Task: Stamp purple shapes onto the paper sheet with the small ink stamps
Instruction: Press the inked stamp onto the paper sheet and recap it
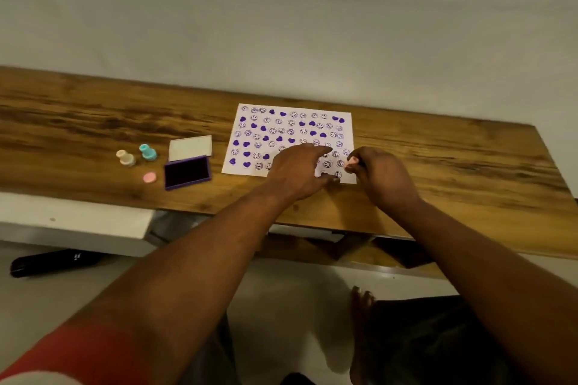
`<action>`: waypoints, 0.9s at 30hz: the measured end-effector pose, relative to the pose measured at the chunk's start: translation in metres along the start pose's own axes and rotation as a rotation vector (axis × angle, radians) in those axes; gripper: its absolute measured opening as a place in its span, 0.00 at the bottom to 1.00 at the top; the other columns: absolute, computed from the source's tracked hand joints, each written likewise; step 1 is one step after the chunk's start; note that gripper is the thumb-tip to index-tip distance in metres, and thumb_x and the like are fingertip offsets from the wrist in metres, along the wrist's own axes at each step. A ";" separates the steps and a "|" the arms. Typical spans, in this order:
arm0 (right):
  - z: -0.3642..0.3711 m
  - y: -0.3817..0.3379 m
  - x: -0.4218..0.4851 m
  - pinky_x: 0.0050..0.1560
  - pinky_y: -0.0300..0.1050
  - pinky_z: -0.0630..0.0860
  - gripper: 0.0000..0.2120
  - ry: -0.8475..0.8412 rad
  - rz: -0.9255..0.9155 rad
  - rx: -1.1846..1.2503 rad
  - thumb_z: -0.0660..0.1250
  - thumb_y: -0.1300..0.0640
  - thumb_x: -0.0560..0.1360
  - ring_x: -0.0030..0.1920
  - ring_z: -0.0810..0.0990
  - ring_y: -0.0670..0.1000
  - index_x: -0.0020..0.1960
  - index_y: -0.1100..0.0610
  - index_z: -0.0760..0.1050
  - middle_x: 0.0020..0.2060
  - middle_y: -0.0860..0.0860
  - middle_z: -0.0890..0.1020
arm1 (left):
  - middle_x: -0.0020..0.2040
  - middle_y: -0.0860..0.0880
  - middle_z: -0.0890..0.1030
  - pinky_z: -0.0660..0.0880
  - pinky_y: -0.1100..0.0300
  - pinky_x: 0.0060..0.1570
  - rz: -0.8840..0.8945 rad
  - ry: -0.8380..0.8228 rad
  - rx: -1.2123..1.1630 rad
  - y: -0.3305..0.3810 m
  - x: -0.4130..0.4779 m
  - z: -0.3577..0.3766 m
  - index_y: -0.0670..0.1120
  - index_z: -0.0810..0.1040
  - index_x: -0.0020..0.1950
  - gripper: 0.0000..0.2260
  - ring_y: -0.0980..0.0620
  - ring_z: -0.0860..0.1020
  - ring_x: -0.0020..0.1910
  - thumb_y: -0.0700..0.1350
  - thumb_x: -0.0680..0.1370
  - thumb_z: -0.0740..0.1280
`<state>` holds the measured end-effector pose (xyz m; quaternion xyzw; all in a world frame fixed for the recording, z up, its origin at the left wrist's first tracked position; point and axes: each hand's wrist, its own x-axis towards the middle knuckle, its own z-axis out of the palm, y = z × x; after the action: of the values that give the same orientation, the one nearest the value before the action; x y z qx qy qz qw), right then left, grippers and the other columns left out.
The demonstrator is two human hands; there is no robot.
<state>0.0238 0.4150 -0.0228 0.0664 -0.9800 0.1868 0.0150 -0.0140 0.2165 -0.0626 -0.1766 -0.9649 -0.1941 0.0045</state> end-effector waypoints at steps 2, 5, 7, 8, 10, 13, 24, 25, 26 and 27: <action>0.005 0.007 -0.001 0.50 0.49 0.75 0.14 -0.015 -0.005 -0.017 0.68 0.52 0.81 0.53 0.82 0.59 0.62 0.58 0.80 0.55 0.57 0.84 | 0.62 0.51 0.81 0.75 0.50 0.54 0.012 -0.022 0.011 0.003 0.007 0.007 0.61 0.72 0.75 0.33 0.48 0.80 0.59 0.71 0.72 0.69; 0.008 0.013 0.002 0.50 0.51 0.75 0.13 -0.023 -0.001 -0.017 0.68 0.52 0.81 0.54 0.81 0.60 0.62 0.57 0.80 0.55 0.57 0.84 | 0.58 0.51 0.81 0.72 0.53 0.50 0.008 -0.061 0.032 0.003 0.012 0.013 0.62 0.73 0.74 0.31 0.48 0.79 0.57 0.71 0.73 0.68; 0.009 0.015 0.004 0.52 0.52 0.75 0.14 -0.042 0.001 -0.021 0.68 0.52 0.81 0.55 0.81 0.60 0.62 0.58 0.79 0.56 0.58 0.84 | 0.55 0.52 0.80 0.71 0.53 0.49 -0.007 -0.093 0.020 0.001 0.014 0.017 0.62 0.74 0.74 0.30 0.49 0.79 0.57 0.71 0.73 0.68; 0.011 0.016 0.005 0.54 0.52 0.76 0.14 -0.054 0.000 -0.029 0.68 0.53 0.81 0.56 0.80 0.60 0.63 0.58 0.79 0.57 0.58 0.84 | 0.55 0.53 0.80 0.71 0.54 0.48 -0.017 -0.100 0.005 -0.001 0.014 0.018 0.63 0.75 0.73 0.30 0.49 0.79 0.57 0.71 0.73 0.69; 0.013 0.016 0.008 0.56 0.53 0.75 0.14 -0.070 -0.001 -0.043 0.67 0.53 0.81 0.57 0.80 0.61 0.63 0.59 0.79 0.58 0.58 0.83 | 0.56 0.53 0.81 0.70 0.54 0.48 -0.030 -0.098 -0.025 -0.002 0.016 0.019 0.63 0.75 0.72 0.30 0.49 0.79 0.57 0.71 0.72 0.70; 0.014 0.014 0.011 0.56 0.52 0.75 0.15 -0.074 0.006 -0.052 0.67 0.52 0.82 0.58 0.80 0.60 0.64 0.59 0.78 0.59 0.58 0.83 | 0.59 0.53 0.81 0.69 0.55 0.48 -0.048 -0.090 -0.046 -0.004 0.018 0.020 0.64 0.76 0.72 0.30 0.50 0.79 0.59 0.71 0.71 0.71; -0.045 -0.022 0.024 0.52 0.50 0.76 0.13 0.244 -0.094 0.060 0.67 0.52 0.82 0.52 0.81 0.55 0.61 0.59 0.81 0.54 0.55 0.85 | 0.61 0.53 0.80 0.72 0.53 0.52 -0.059 -0.104 -0.071 -0.004 0.017 0.018 0.64 0.75 0.72 0.30 0.49 0.78 0.62 0.70 0.71 0.72; -0.053 -0.027 0.023 0.51 0.50 0.77 0.13 0.294 -0.115 0.072 0.66 0.52 0.82 0.52 0.82 0.54 0.60 0.59 0.81 0.53 0.55 0.85 | 0.62 0.54 0.80 0.73 0.53 0.54 -0.063 -0.105 -0.075 -0.004 0.016 0.018 0.64 0.75 0.72 0.30 0.49 0.78 0.62 0.70 0.71 0.72; -0.061 -0.030 0.023 0.51 0.49 0.77 0.13 0.354 -0.140 0.093 0.66 0.52 0.82 0.51 0.82 0.53 0.60 0.59 0.81 0.52 0.54 0.85 | 0.63 0.54 0.80 0.74 0.52 0.55 -0.068 -0.108 -0.078 -0.003 0.016 0.017 0.64 0.75 0.72 0.30 0.49 0.78 0.63 0.70 0.71 0.72; -0.067 -0.033 0.024 0.50 0.47 0.77 0.13 0.421 -0.172 0.123 0.65 0.51 0.82 0.50 0.82 0.51 0.59 0.58 0.80 0.51 0.53 0.85 | 0.64 0.54 0.80 0.75 0.52 0.57 -0.072 -0.114 -0.084 -0.003 0.016 0.017 0.64 0.76 0.72 0.30 0.50 0.78 0.64 0.70 0.71 0.72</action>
<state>0.0048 0.4065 0.0524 0.1099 -0.9329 0.2537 0.2308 -0.0286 0.2257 -0.0783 -0.1526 -0.9604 -0.2240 -0.0646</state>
